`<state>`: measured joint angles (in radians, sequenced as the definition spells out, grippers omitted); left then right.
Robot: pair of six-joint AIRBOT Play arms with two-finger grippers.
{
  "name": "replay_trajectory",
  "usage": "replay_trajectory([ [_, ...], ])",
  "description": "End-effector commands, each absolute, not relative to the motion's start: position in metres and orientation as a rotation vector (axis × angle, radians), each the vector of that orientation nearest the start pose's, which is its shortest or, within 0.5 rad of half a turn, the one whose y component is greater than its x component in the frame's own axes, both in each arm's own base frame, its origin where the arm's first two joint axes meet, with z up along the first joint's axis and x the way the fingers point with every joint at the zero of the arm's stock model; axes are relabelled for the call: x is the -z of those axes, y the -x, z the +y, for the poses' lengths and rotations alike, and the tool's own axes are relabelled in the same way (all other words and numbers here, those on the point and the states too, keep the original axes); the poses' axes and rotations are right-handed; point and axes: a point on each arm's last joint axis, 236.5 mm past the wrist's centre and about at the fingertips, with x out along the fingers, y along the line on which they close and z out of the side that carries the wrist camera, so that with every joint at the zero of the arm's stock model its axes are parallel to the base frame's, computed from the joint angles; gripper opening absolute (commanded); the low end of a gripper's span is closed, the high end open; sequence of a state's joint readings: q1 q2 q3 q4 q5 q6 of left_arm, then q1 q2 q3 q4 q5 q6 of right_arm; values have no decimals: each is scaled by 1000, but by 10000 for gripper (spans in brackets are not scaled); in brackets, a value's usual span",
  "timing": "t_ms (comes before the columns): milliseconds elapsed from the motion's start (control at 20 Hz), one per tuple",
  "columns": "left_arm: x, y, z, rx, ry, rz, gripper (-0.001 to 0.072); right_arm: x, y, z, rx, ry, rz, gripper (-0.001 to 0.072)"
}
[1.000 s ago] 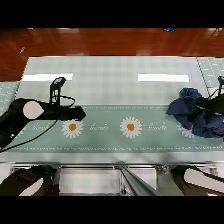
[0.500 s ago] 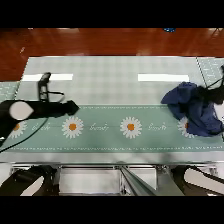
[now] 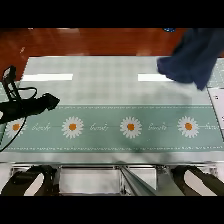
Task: Fold the shirts.
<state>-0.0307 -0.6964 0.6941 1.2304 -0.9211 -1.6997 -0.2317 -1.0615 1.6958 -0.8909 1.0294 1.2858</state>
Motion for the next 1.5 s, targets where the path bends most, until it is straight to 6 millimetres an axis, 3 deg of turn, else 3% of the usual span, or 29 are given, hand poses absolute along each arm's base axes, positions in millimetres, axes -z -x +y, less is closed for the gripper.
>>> replay_trajectory([
  [0, -62, -305, -65, 135, 351, 914, 505, -476, -368, 95, -461, -130, 62, 30],
  [150, -62, -308, -46, 80, 368, 903, 505, -496, -343, 135, -569, -104, 23, 30],
  [200, -61, -309, -40, 62, 380, 902, 505, -491, -339, 148, -604, -98, 41, 30],
  [300, -60, -307, -35, 47, 396, 909, 505, -464, -339, 174, -665, -85, 149, 30],
  [450, -59, -305, -36, 49, 397, 920, 505, -387, -352, 229, -763, -97, 401, 30],
  [600, -58, -305, -36, 48, 395, 920, 505, -266, -357, 297, -829, -62, 682, 30],
  [700, -55, -300, -37, 52, 394, 947, 505, -184, -342, 337, -866, -53, 843, 30],
  [800, -52, -295, -40, 59, 397, 973, 505, -116, -331, 368, -856, -77, 945, 30],
  [900, -52, -294, -49, 85, 423, 987, 505, -71, -325, 399, -842, -149, 1024, 30],
  [1000, -51, -291, -61, 119, 421, 996, 505, -44, -323, 425, -847, -224, 1063, 34],
  [1050, -48, -289, -66, 135, 412, 1005, 505, -36, -327, 430, -837, -260, 1075, 192],
  [1100, -46, -287, -71, 149, 405, 1017, 505, -33, -335, 428, -824, -277, 1080, 410],
  [1150, -43, -283, -76, 163, 395, 1033, 505, -37, -347, 417, -806, -287, 1081, 408],
  [1250, -39, -275, -80, 177, 394, 1072, 505, -69, -381, 369, -753, -324, 1072, 407],
  [1350, -32, -258, -85, 195, 397, 1156, 505, -110, -417, 282, -650, -338, 1018, 406],
  [1450, -21, -237, -98, 255, 414, 1249, 505, -125, -432, 167, -433, -316, 998, 405],
])
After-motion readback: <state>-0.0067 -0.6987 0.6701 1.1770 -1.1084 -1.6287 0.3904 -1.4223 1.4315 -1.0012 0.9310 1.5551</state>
